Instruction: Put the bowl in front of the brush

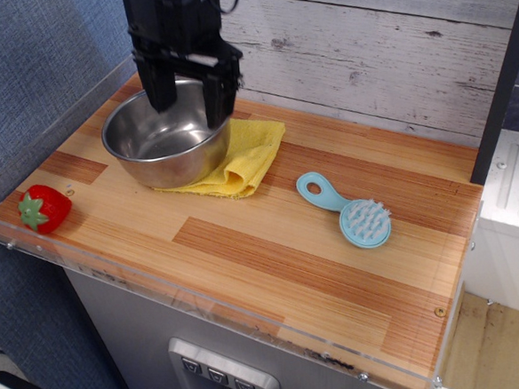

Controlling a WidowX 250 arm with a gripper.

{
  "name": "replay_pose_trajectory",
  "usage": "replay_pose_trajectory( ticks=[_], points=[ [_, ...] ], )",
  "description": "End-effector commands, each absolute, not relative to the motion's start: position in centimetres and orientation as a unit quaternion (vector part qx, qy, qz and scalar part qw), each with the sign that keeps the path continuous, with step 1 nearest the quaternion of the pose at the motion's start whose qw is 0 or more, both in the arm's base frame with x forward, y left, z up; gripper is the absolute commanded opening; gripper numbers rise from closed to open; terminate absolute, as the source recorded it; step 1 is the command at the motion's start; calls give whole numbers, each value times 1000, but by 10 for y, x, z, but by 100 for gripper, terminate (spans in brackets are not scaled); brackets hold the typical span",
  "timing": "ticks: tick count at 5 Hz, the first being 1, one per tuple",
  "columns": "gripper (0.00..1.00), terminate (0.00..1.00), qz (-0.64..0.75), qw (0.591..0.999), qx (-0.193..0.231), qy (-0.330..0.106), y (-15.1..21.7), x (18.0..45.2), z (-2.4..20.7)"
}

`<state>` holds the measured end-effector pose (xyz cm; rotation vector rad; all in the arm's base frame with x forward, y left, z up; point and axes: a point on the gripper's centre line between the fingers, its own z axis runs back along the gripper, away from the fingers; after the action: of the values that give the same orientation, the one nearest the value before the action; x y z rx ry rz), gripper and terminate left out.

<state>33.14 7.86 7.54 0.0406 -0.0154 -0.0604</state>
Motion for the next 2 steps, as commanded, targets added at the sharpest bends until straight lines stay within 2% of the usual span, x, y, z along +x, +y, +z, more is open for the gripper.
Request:
replay_pose_trajectory(
  ticks=[1, 2],
  points=[
    [100, 0, -30, 999, 12, -17, 68, 336, 71],
    [100, 0, -35, 999, 9, -9, 65, 336, 62]
  ],
)
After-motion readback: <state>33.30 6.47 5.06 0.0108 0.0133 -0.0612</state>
